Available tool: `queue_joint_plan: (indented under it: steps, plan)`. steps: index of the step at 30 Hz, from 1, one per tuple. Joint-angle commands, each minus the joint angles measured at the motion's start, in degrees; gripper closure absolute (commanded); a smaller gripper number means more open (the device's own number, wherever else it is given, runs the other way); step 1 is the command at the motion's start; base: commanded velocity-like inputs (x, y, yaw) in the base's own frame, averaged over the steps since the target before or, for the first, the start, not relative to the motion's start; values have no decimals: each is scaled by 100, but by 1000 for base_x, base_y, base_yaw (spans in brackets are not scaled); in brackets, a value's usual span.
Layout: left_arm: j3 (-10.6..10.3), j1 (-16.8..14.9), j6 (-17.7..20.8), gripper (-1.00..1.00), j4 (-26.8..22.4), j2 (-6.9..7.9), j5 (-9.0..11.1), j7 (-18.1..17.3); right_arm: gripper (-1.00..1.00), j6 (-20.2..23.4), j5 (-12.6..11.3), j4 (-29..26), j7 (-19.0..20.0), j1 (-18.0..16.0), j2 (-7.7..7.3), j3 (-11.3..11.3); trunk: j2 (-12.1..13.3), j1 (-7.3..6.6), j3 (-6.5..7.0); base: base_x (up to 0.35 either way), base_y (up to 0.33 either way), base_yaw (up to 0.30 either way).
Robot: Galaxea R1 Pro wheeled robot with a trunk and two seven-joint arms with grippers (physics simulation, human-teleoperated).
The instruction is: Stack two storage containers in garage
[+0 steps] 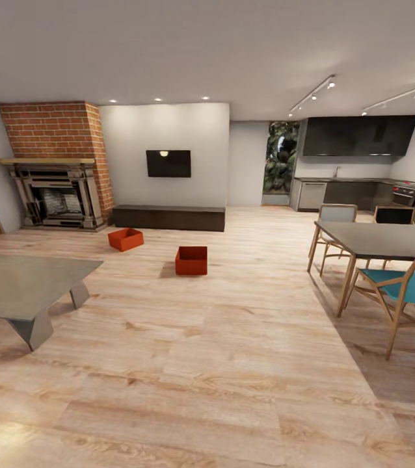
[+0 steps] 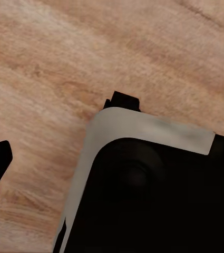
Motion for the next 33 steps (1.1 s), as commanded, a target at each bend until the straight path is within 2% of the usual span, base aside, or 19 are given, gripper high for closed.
queue_joint_plan:
  steps: [1,15,33]
  plan:
    - [23,0,40,-100,-14,-2,37,7,-100,-32,-55,18,6,-8,1,48,-3,3,-6,329,0,-1]
    - [23,0,46,-100,6,6,38,2,-100,-37,-55,18,3,-8,-16,47,-3,3,-6,329,24,0]
    - [23,0,44,-100,15,-2,28,-2,-100,-34,-55,18,3,-8,-16,45,-3,3,-6,290,222,0]
